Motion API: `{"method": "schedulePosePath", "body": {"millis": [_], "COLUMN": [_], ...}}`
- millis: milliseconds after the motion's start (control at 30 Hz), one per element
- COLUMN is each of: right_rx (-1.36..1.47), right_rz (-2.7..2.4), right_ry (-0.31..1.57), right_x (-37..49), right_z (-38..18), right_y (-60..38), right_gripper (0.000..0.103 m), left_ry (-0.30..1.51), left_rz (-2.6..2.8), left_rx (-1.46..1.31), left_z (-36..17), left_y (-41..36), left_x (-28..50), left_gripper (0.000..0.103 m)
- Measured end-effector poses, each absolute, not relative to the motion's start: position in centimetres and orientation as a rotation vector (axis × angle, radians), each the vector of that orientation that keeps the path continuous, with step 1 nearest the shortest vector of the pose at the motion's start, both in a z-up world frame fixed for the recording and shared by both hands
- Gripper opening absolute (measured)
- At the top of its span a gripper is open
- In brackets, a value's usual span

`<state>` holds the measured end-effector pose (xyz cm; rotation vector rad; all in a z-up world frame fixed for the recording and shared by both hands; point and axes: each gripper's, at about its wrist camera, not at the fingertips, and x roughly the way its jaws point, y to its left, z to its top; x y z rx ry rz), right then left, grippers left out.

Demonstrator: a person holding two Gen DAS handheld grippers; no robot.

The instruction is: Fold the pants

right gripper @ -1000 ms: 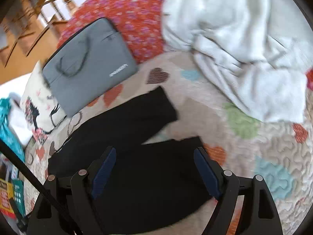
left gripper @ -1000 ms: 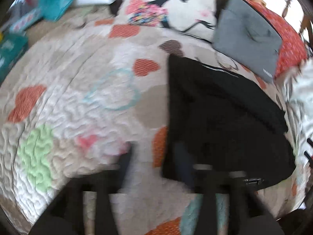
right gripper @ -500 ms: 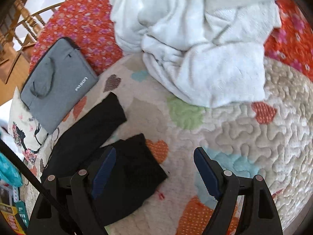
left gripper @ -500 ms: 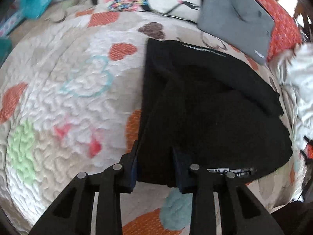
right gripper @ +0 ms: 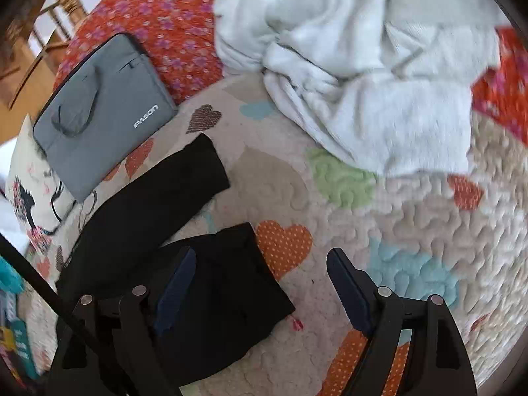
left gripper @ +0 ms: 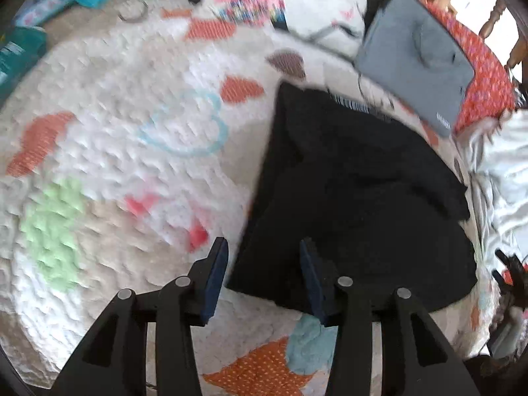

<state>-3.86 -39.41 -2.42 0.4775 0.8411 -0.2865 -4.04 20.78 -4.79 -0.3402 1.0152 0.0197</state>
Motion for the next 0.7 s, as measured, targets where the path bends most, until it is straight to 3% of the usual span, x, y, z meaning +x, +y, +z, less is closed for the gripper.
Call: {"method": "schedulePosePath", "body": {"millis": [133, 267, 400, 500, 700], "right_rx": [0.439, 0.451, 0.447, 0.411, 0.355], "right_rz": [-0.268, -0.229, -0.182, -0.158, -0.179], "right_ry": [0.848, 0.879, 0.88, 0.873, 0.897], "right_x": [-3.0, -1.7, -0.4, 0.2, 0.6], "right_z": [-2.5, -3.1, -2.9, -2.6, -3.2], "right_y": [-38.4, -37.3, -35.6, -34.3, -33.7], "right_gripper": [0.086, 0.086, 0.086, 0.086, 0.086], "left_ry": [0.917, 0.979, 1.117, 1.121, 1.089], "left_rz": [0.092, -0.001, -0.008, -0.027, 0.097], "left_rx": [-0.304, -0.316, -0.243, -0.176, -0.18], "left_z": [-2.5, -3.1, -7.3, -7.4, -7.8], "left_y": [21.2, 18.8, 16.2, 15.0, 16.3], "left_x": [-3.3, 2.8, 8.4, 8.8, 9.3], "left_gripper": [0.044, 0.045, 0.045, 0.009, 0.012]}}
